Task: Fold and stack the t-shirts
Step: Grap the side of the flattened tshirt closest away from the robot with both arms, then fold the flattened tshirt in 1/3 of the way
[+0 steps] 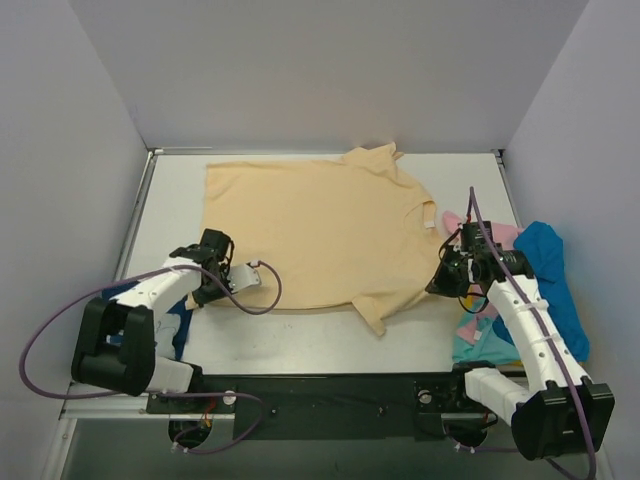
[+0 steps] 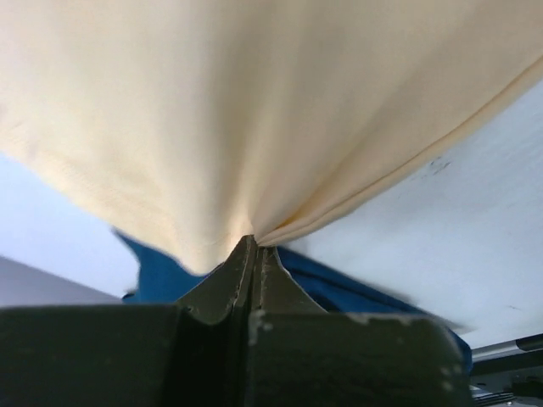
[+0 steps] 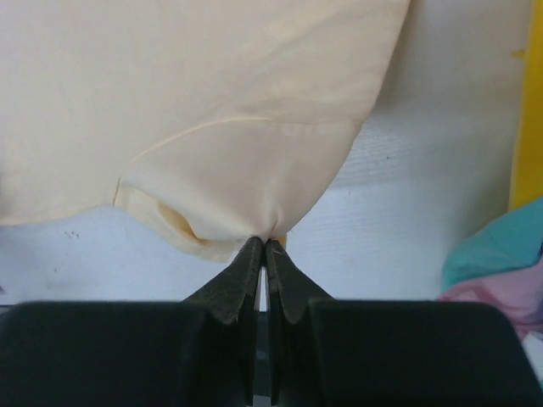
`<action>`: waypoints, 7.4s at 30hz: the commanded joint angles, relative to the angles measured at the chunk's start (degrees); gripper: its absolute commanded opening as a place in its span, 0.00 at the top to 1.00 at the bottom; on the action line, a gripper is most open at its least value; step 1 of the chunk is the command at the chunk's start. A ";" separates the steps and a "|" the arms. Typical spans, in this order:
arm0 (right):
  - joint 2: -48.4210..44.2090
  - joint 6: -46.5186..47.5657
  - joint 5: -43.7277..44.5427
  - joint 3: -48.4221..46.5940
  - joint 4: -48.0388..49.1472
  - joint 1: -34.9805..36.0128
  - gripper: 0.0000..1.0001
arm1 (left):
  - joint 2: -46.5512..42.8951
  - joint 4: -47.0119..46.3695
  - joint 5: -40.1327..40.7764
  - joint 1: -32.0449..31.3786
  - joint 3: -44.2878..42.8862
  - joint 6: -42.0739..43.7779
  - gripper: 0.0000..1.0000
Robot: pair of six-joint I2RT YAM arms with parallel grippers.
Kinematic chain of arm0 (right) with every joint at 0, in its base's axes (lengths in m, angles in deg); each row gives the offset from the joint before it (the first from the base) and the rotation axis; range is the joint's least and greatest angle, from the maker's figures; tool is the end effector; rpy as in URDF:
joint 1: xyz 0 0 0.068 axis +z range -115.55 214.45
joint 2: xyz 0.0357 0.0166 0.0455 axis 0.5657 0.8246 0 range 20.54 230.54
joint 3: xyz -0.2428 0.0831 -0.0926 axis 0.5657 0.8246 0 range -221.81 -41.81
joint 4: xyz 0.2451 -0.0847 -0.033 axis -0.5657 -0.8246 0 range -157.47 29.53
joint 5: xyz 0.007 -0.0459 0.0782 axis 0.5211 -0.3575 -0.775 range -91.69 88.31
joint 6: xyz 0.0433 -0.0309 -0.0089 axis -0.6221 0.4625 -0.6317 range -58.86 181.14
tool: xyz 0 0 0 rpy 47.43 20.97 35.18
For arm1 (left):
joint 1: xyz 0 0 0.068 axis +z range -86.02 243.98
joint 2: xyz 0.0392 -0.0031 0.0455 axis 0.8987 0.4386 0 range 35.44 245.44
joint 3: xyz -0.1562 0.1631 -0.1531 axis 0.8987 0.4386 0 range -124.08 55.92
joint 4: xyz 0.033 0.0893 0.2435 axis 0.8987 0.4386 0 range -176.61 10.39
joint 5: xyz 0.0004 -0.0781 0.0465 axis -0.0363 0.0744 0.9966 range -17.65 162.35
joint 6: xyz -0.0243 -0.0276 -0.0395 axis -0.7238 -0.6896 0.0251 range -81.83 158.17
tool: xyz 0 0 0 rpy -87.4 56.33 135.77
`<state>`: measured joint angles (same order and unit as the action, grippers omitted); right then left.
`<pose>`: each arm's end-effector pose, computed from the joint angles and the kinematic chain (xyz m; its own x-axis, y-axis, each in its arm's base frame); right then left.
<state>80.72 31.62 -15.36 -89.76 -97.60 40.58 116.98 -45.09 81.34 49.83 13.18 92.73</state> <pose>0.2095 0.0310 0.2669 -0.7832 0.3973 -0.4783 0.1482 0.8663 0.4769 0.2224 -0.0504 0.1603 -0.3782 0.9253 0.0282 0.9041 0.3626 0.2262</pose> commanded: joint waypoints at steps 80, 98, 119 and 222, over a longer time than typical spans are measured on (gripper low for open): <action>59.27 22.75 4.27 -56.21 -7.61 -5.87 0.66 | 31.76 -2.75 6.29 3.96 -45.15 -12.28 0.54; 34.31 7.64 11.82 -22.83 -7.18 -4.73 0.57 | 13.74 4.36 -10.58 0.27 -24.42 -0.97 0.53; 40.90 4.11 21.58 -12.62 1.70 -5.60 0.94 | 16.73 -4.52 -2.59 0.35 -15.97 -2.01 1.00; 38.87 6.85 23.86 -9.01 1.70 18.13 1.00 | 9.69 10.42 -16.11 7.04 -19.75 -17.30 0.82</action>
<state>118.97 43.73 0.99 -100.34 -91.43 60.41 127.34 -35.83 67.46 57.70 -6.56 76.10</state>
